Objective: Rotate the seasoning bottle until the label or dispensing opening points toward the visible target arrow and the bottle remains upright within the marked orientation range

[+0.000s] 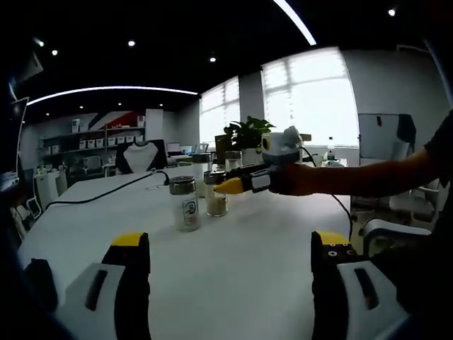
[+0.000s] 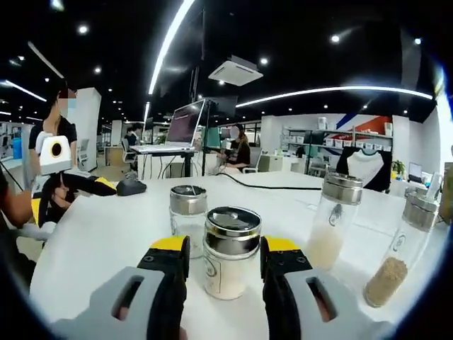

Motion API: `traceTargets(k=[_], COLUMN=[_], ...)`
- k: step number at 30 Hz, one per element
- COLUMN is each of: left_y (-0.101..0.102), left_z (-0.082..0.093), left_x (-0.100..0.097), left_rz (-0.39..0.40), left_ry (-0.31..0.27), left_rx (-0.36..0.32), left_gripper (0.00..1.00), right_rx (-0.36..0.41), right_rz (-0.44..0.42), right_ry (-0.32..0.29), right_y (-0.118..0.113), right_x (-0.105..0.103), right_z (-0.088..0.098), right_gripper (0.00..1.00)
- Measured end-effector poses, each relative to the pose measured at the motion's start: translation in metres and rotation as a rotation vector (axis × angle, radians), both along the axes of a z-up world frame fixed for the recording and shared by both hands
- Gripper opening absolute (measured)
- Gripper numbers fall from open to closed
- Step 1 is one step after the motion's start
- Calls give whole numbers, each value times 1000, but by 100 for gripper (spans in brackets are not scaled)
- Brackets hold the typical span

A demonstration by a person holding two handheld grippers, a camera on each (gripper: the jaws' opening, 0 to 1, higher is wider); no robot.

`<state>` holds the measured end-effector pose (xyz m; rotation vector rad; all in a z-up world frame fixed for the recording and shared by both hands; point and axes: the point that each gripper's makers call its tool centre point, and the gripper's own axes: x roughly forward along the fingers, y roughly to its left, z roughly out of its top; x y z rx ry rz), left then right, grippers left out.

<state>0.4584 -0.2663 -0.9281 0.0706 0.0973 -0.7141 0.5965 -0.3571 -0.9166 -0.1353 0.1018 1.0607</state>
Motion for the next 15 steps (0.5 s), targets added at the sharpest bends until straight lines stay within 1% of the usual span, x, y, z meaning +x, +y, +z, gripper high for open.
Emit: traceTargets(k=[3,5,6,10,12,15], left_y=[-2,-2,-3,-4,-5,-4], left_z=[0,-1,-2,-1,0,0], left_x=[-1,-1,-1,-1,-2,-2], left_rz=[-5,-5,-5,-9,-11,-9], left_ry=[-1,0,2,3,1,-1], left_rx=[5,8,9,3,3,6], left_gripper=[100,100,100,100,100,100], right_rx=[40,49,67,49,54,55], right_rz=[-27,-38,-64,-129,-143,-186], right_ry=[-5,-4,-5,-15,-17,-21], right_y=[-8,-11,-15,-25,-27,-34], right_x=[-2,-2,1,13,17,27], right_z=[19,24,30,31,32,36], right_gripper=[39,39,39,40,40,40])
